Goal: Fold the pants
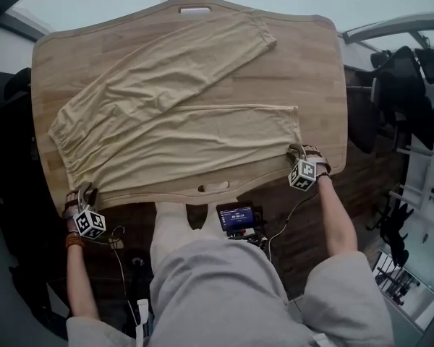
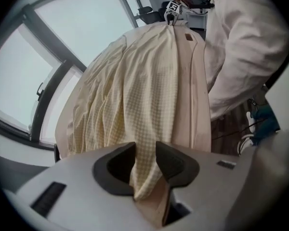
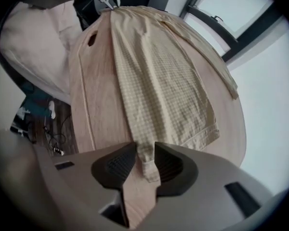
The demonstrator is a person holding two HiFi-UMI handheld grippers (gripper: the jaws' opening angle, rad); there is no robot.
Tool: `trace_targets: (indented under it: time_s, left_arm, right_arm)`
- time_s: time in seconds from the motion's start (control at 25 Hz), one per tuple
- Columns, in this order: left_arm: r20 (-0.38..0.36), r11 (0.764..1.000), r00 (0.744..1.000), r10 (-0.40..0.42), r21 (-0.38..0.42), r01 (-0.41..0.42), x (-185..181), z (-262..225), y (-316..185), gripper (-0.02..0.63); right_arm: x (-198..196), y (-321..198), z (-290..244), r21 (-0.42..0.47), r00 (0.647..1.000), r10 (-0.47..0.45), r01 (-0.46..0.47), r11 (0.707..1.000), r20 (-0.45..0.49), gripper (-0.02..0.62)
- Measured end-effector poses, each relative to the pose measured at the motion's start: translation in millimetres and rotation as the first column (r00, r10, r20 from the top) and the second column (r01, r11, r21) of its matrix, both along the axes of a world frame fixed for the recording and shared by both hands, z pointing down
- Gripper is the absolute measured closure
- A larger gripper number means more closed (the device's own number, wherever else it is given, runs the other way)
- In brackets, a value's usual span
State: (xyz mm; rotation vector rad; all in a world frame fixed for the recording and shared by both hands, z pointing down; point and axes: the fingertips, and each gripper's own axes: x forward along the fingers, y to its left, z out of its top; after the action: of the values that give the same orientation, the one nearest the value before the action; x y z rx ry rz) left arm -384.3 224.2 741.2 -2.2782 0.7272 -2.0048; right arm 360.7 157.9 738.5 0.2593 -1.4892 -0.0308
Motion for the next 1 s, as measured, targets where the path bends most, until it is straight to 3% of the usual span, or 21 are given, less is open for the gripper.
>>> trace_targets:
  time_s: [0.2,0.32,0.48,0.64,0.84,0.92,1.0]
  left_arm:
    - [0.042,1.0,0.999,-0.017,-0.016,0.018,9.0,1.8,2.0,0.491]
    - [0.062,0.999,0.997,-0.035,-0.014,0.036,12.6,5.3,3.0,0.553]
    - [0.051,0.995,0.994,-0.092,-0.029,0.093,12.0,2.7,4.6,0.586]
    - [0.02,0.991,0.991,-0.131,0.012,0.131,8.9,-24.7,16.8,0.589]
    - [-0.058,0.964,0.965,-0.255,0.065,0.258,-10.1,-67.0,24.3,0.6]
    - [-0.049,0.974,0.976,-0.211,0.073,0.214,-9.2,-64.2,29.7,0.6]
    - [-0.022,0.993,0.995,-0.1,0.057,0.101,5.4,-40.9,31.8,0.597]
  right_arm:
    - [-6.1,7.5,3.4,-0.02,0.992,-0.117,0.119,0.993,0.052,0.482]
    - [-6.3,17.9,5.8,-0.048,0.99,-0.126,0.129,0.991,0.059,0.569]
    - [-4.7,14.1,-5.1,0.005,0.994,-0.052,0.052,0.999,0.096,0.585]
    - [-1.2,-5.1,-45.6,0.111,0.984,0.015,-0.035,0.993,0.175,0.586]
    - [4.2,-63.9,-110.9,0.258,0.95,0.13,-0.207,0.944,0.285,0.586]
    - [3.3,-85.0,-124.1,0.279,0.947,0.126,-0.211,0.937,0.294,0.586]
    - [2.3,-96.8,-128.4,0.282,0.964,0.083,-0.155,0.947,0.252,0.586]
